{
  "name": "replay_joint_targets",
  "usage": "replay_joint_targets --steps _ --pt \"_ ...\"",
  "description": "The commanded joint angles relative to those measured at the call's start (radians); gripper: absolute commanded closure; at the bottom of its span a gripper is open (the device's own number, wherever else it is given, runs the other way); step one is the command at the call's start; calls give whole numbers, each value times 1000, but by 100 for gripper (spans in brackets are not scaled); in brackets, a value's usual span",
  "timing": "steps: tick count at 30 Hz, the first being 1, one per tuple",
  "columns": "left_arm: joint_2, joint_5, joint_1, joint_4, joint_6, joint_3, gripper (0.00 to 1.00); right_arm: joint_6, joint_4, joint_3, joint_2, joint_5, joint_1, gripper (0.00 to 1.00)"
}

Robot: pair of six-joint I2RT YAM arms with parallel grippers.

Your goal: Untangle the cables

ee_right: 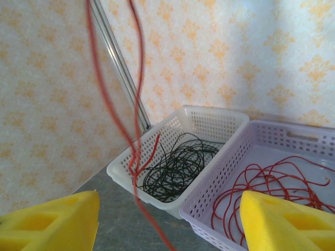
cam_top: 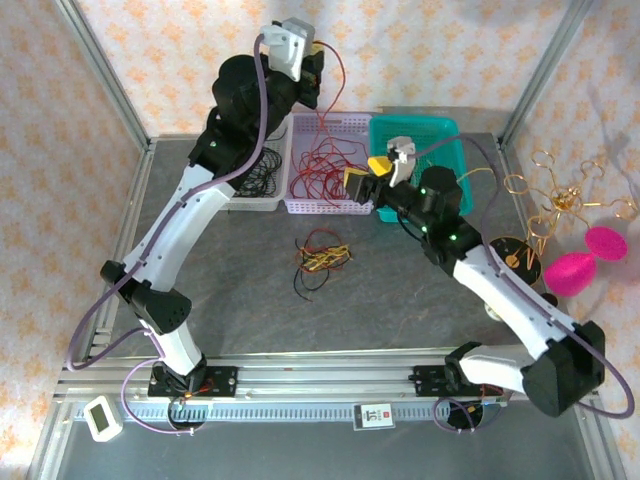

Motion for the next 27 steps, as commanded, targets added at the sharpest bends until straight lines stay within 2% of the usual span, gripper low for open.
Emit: replay_joint_targets --steps 1,7,14,22,27 --pt "-52 63 2 -63 14 36 100 3 30 83 37 -75 -12 29" --pt "-78 -75 3 125 69 -62 100 14 -55 144 55 10 -20 30" --pt "-9 -179 25 324 92 -19 100 49 -169 78 -48 81 -22 30" --pt "184 -165 72 495 24 84 100 110 -270 -93 -218 113 -22 31" --pt "359 -149 80 526 5 207 100 128 -320 -134 -275 108 -22 31"
